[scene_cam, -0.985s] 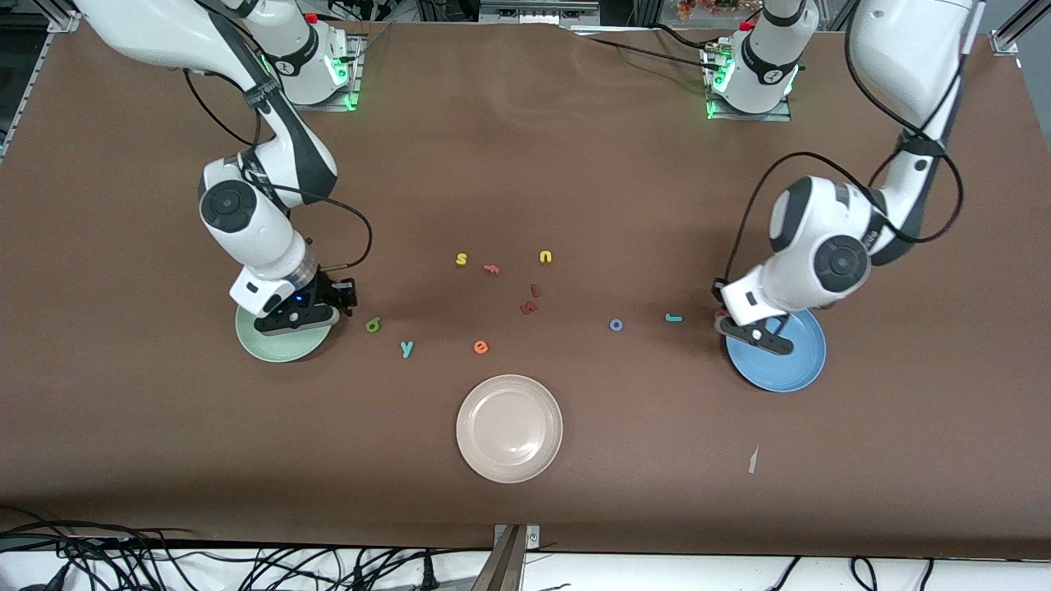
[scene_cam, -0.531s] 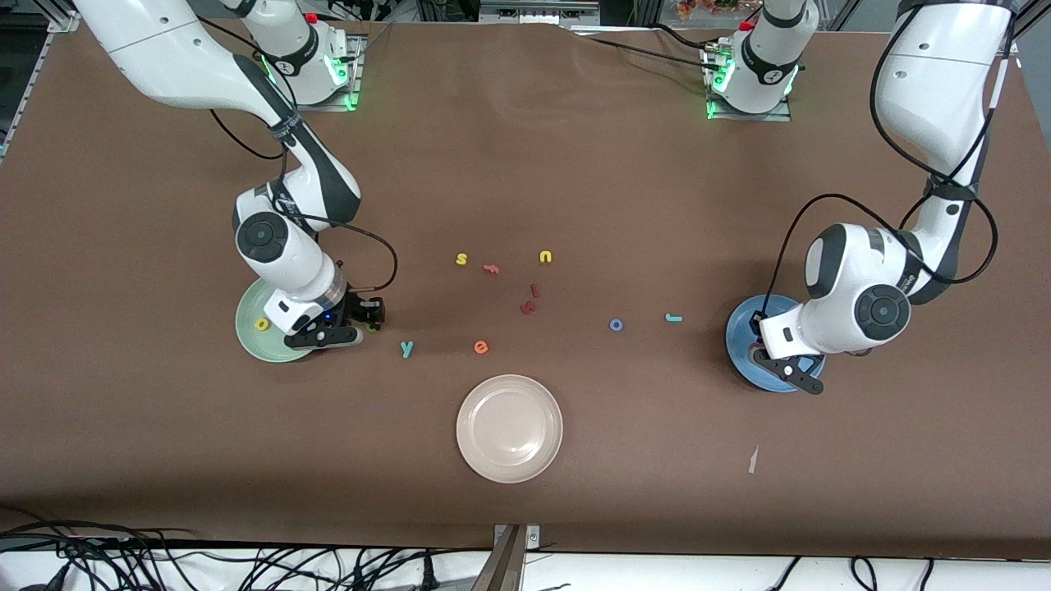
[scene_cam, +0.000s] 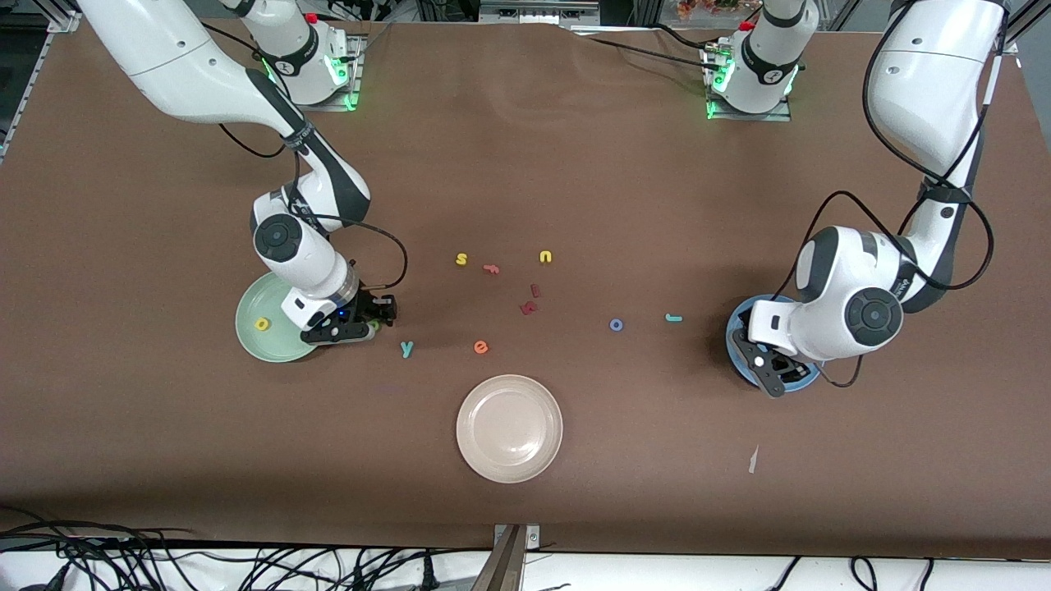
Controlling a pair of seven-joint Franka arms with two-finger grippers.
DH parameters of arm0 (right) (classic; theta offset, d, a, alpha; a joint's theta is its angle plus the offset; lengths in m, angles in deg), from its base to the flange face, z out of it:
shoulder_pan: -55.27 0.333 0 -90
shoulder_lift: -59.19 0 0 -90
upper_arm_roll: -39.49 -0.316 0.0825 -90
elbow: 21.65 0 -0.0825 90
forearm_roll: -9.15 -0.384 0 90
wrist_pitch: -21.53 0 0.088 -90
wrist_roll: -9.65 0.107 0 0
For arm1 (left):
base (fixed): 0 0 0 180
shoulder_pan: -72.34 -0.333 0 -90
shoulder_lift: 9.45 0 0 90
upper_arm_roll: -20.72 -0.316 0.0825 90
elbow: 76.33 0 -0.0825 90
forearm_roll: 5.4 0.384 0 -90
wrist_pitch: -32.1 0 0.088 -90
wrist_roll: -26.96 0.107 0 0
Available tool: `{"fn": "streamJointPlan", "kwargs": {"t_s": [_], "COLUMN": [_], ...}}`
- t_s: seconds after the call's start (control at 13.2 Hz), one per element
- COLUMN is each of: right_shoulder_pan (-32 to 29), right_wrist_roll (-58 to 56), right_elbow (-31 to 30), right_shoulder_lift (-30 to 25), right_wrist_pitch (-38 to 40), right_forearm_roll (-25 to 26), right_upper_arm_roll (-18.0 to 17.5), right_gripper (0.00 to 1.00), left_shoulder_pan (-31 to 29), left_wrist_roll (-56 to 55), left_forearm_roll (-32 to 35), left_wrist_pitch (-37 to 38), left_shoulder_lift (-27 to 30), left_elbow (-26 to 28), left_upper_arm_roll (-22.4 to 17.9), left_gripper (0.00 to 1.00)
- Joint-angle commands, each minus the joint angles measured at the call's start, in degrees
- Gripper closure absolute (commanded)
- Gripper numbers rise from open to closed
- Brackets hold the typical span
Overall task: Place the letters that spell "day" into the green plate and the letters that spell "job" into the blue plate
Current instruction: 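Drop pink p on blue plate while the right gripper grasps green letter, then place green letter on green plate while the left gripper reaches teal hook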
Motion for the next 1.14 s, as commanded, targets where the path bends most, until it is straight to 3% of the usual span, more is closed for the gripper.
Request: {"fn": "streamJointPlan", "kwargs": {"t_s": [0.0,0.23,0.38,0.61,0.68,0.99,1.06], "right_shoulder_pan": [0.2,0.2,0.2,-0.2,-0.7,-6.4,-7.6], "right_wrist_roll": [0.8,0.4,0.1,-2.9,-5.3,-19.8,-21.7], "right_elbow": [-1.1,-1.1,-1.1,-1.1,-0.8,-1.0,-1.7], "right_shoulder_lift": [-0.5,-0.5,-0.5,-3.3,-5.7,-12.6,-13.0], "right_wrist_pitch": [-1.0,-1.0,-1.0,0.9,4.9,13.9,13.8], "right_forearm_roll": [0.2,0.4,0.6,0.8,0.8,0.1,0.1], "right_upper_arm_roll": [0.2,0.3,0.6,0.7,1.2,1.2,1.2], "right_gripper": [0.48,0.72,0.81,0.81,0.82,0.8,0.6], "left_shoulder_pan": [2.3,2.5,3.3,4.0,3.9,3.8,3.8], "left_wrist_roll": [6.6,6.4,7.4,7.7,7.7,7.9,8.6], "left_forearm_roll": [0.4,0.3,0.9,1.8,1.8,2.0,2.0], "left_wrist_pitch": [0.8,0.5,-2.7,-12.3,-15.9,-17.7,-18.4], "left_shoulder_lift": [-1.2,-1.1,-1.1,1.2,1.6,2.0,2.5], "left_elbow": [-1.3,-0.7,0.7,8.6,11.2,14.1,15.2], "left_upper_arm_roll": [1.6,4.4,4.8,6.3,6.3,6.4,6.3], "left_gripper": [0.0,0.0,0.0,0.0,0.0,0.0,0.0]}}
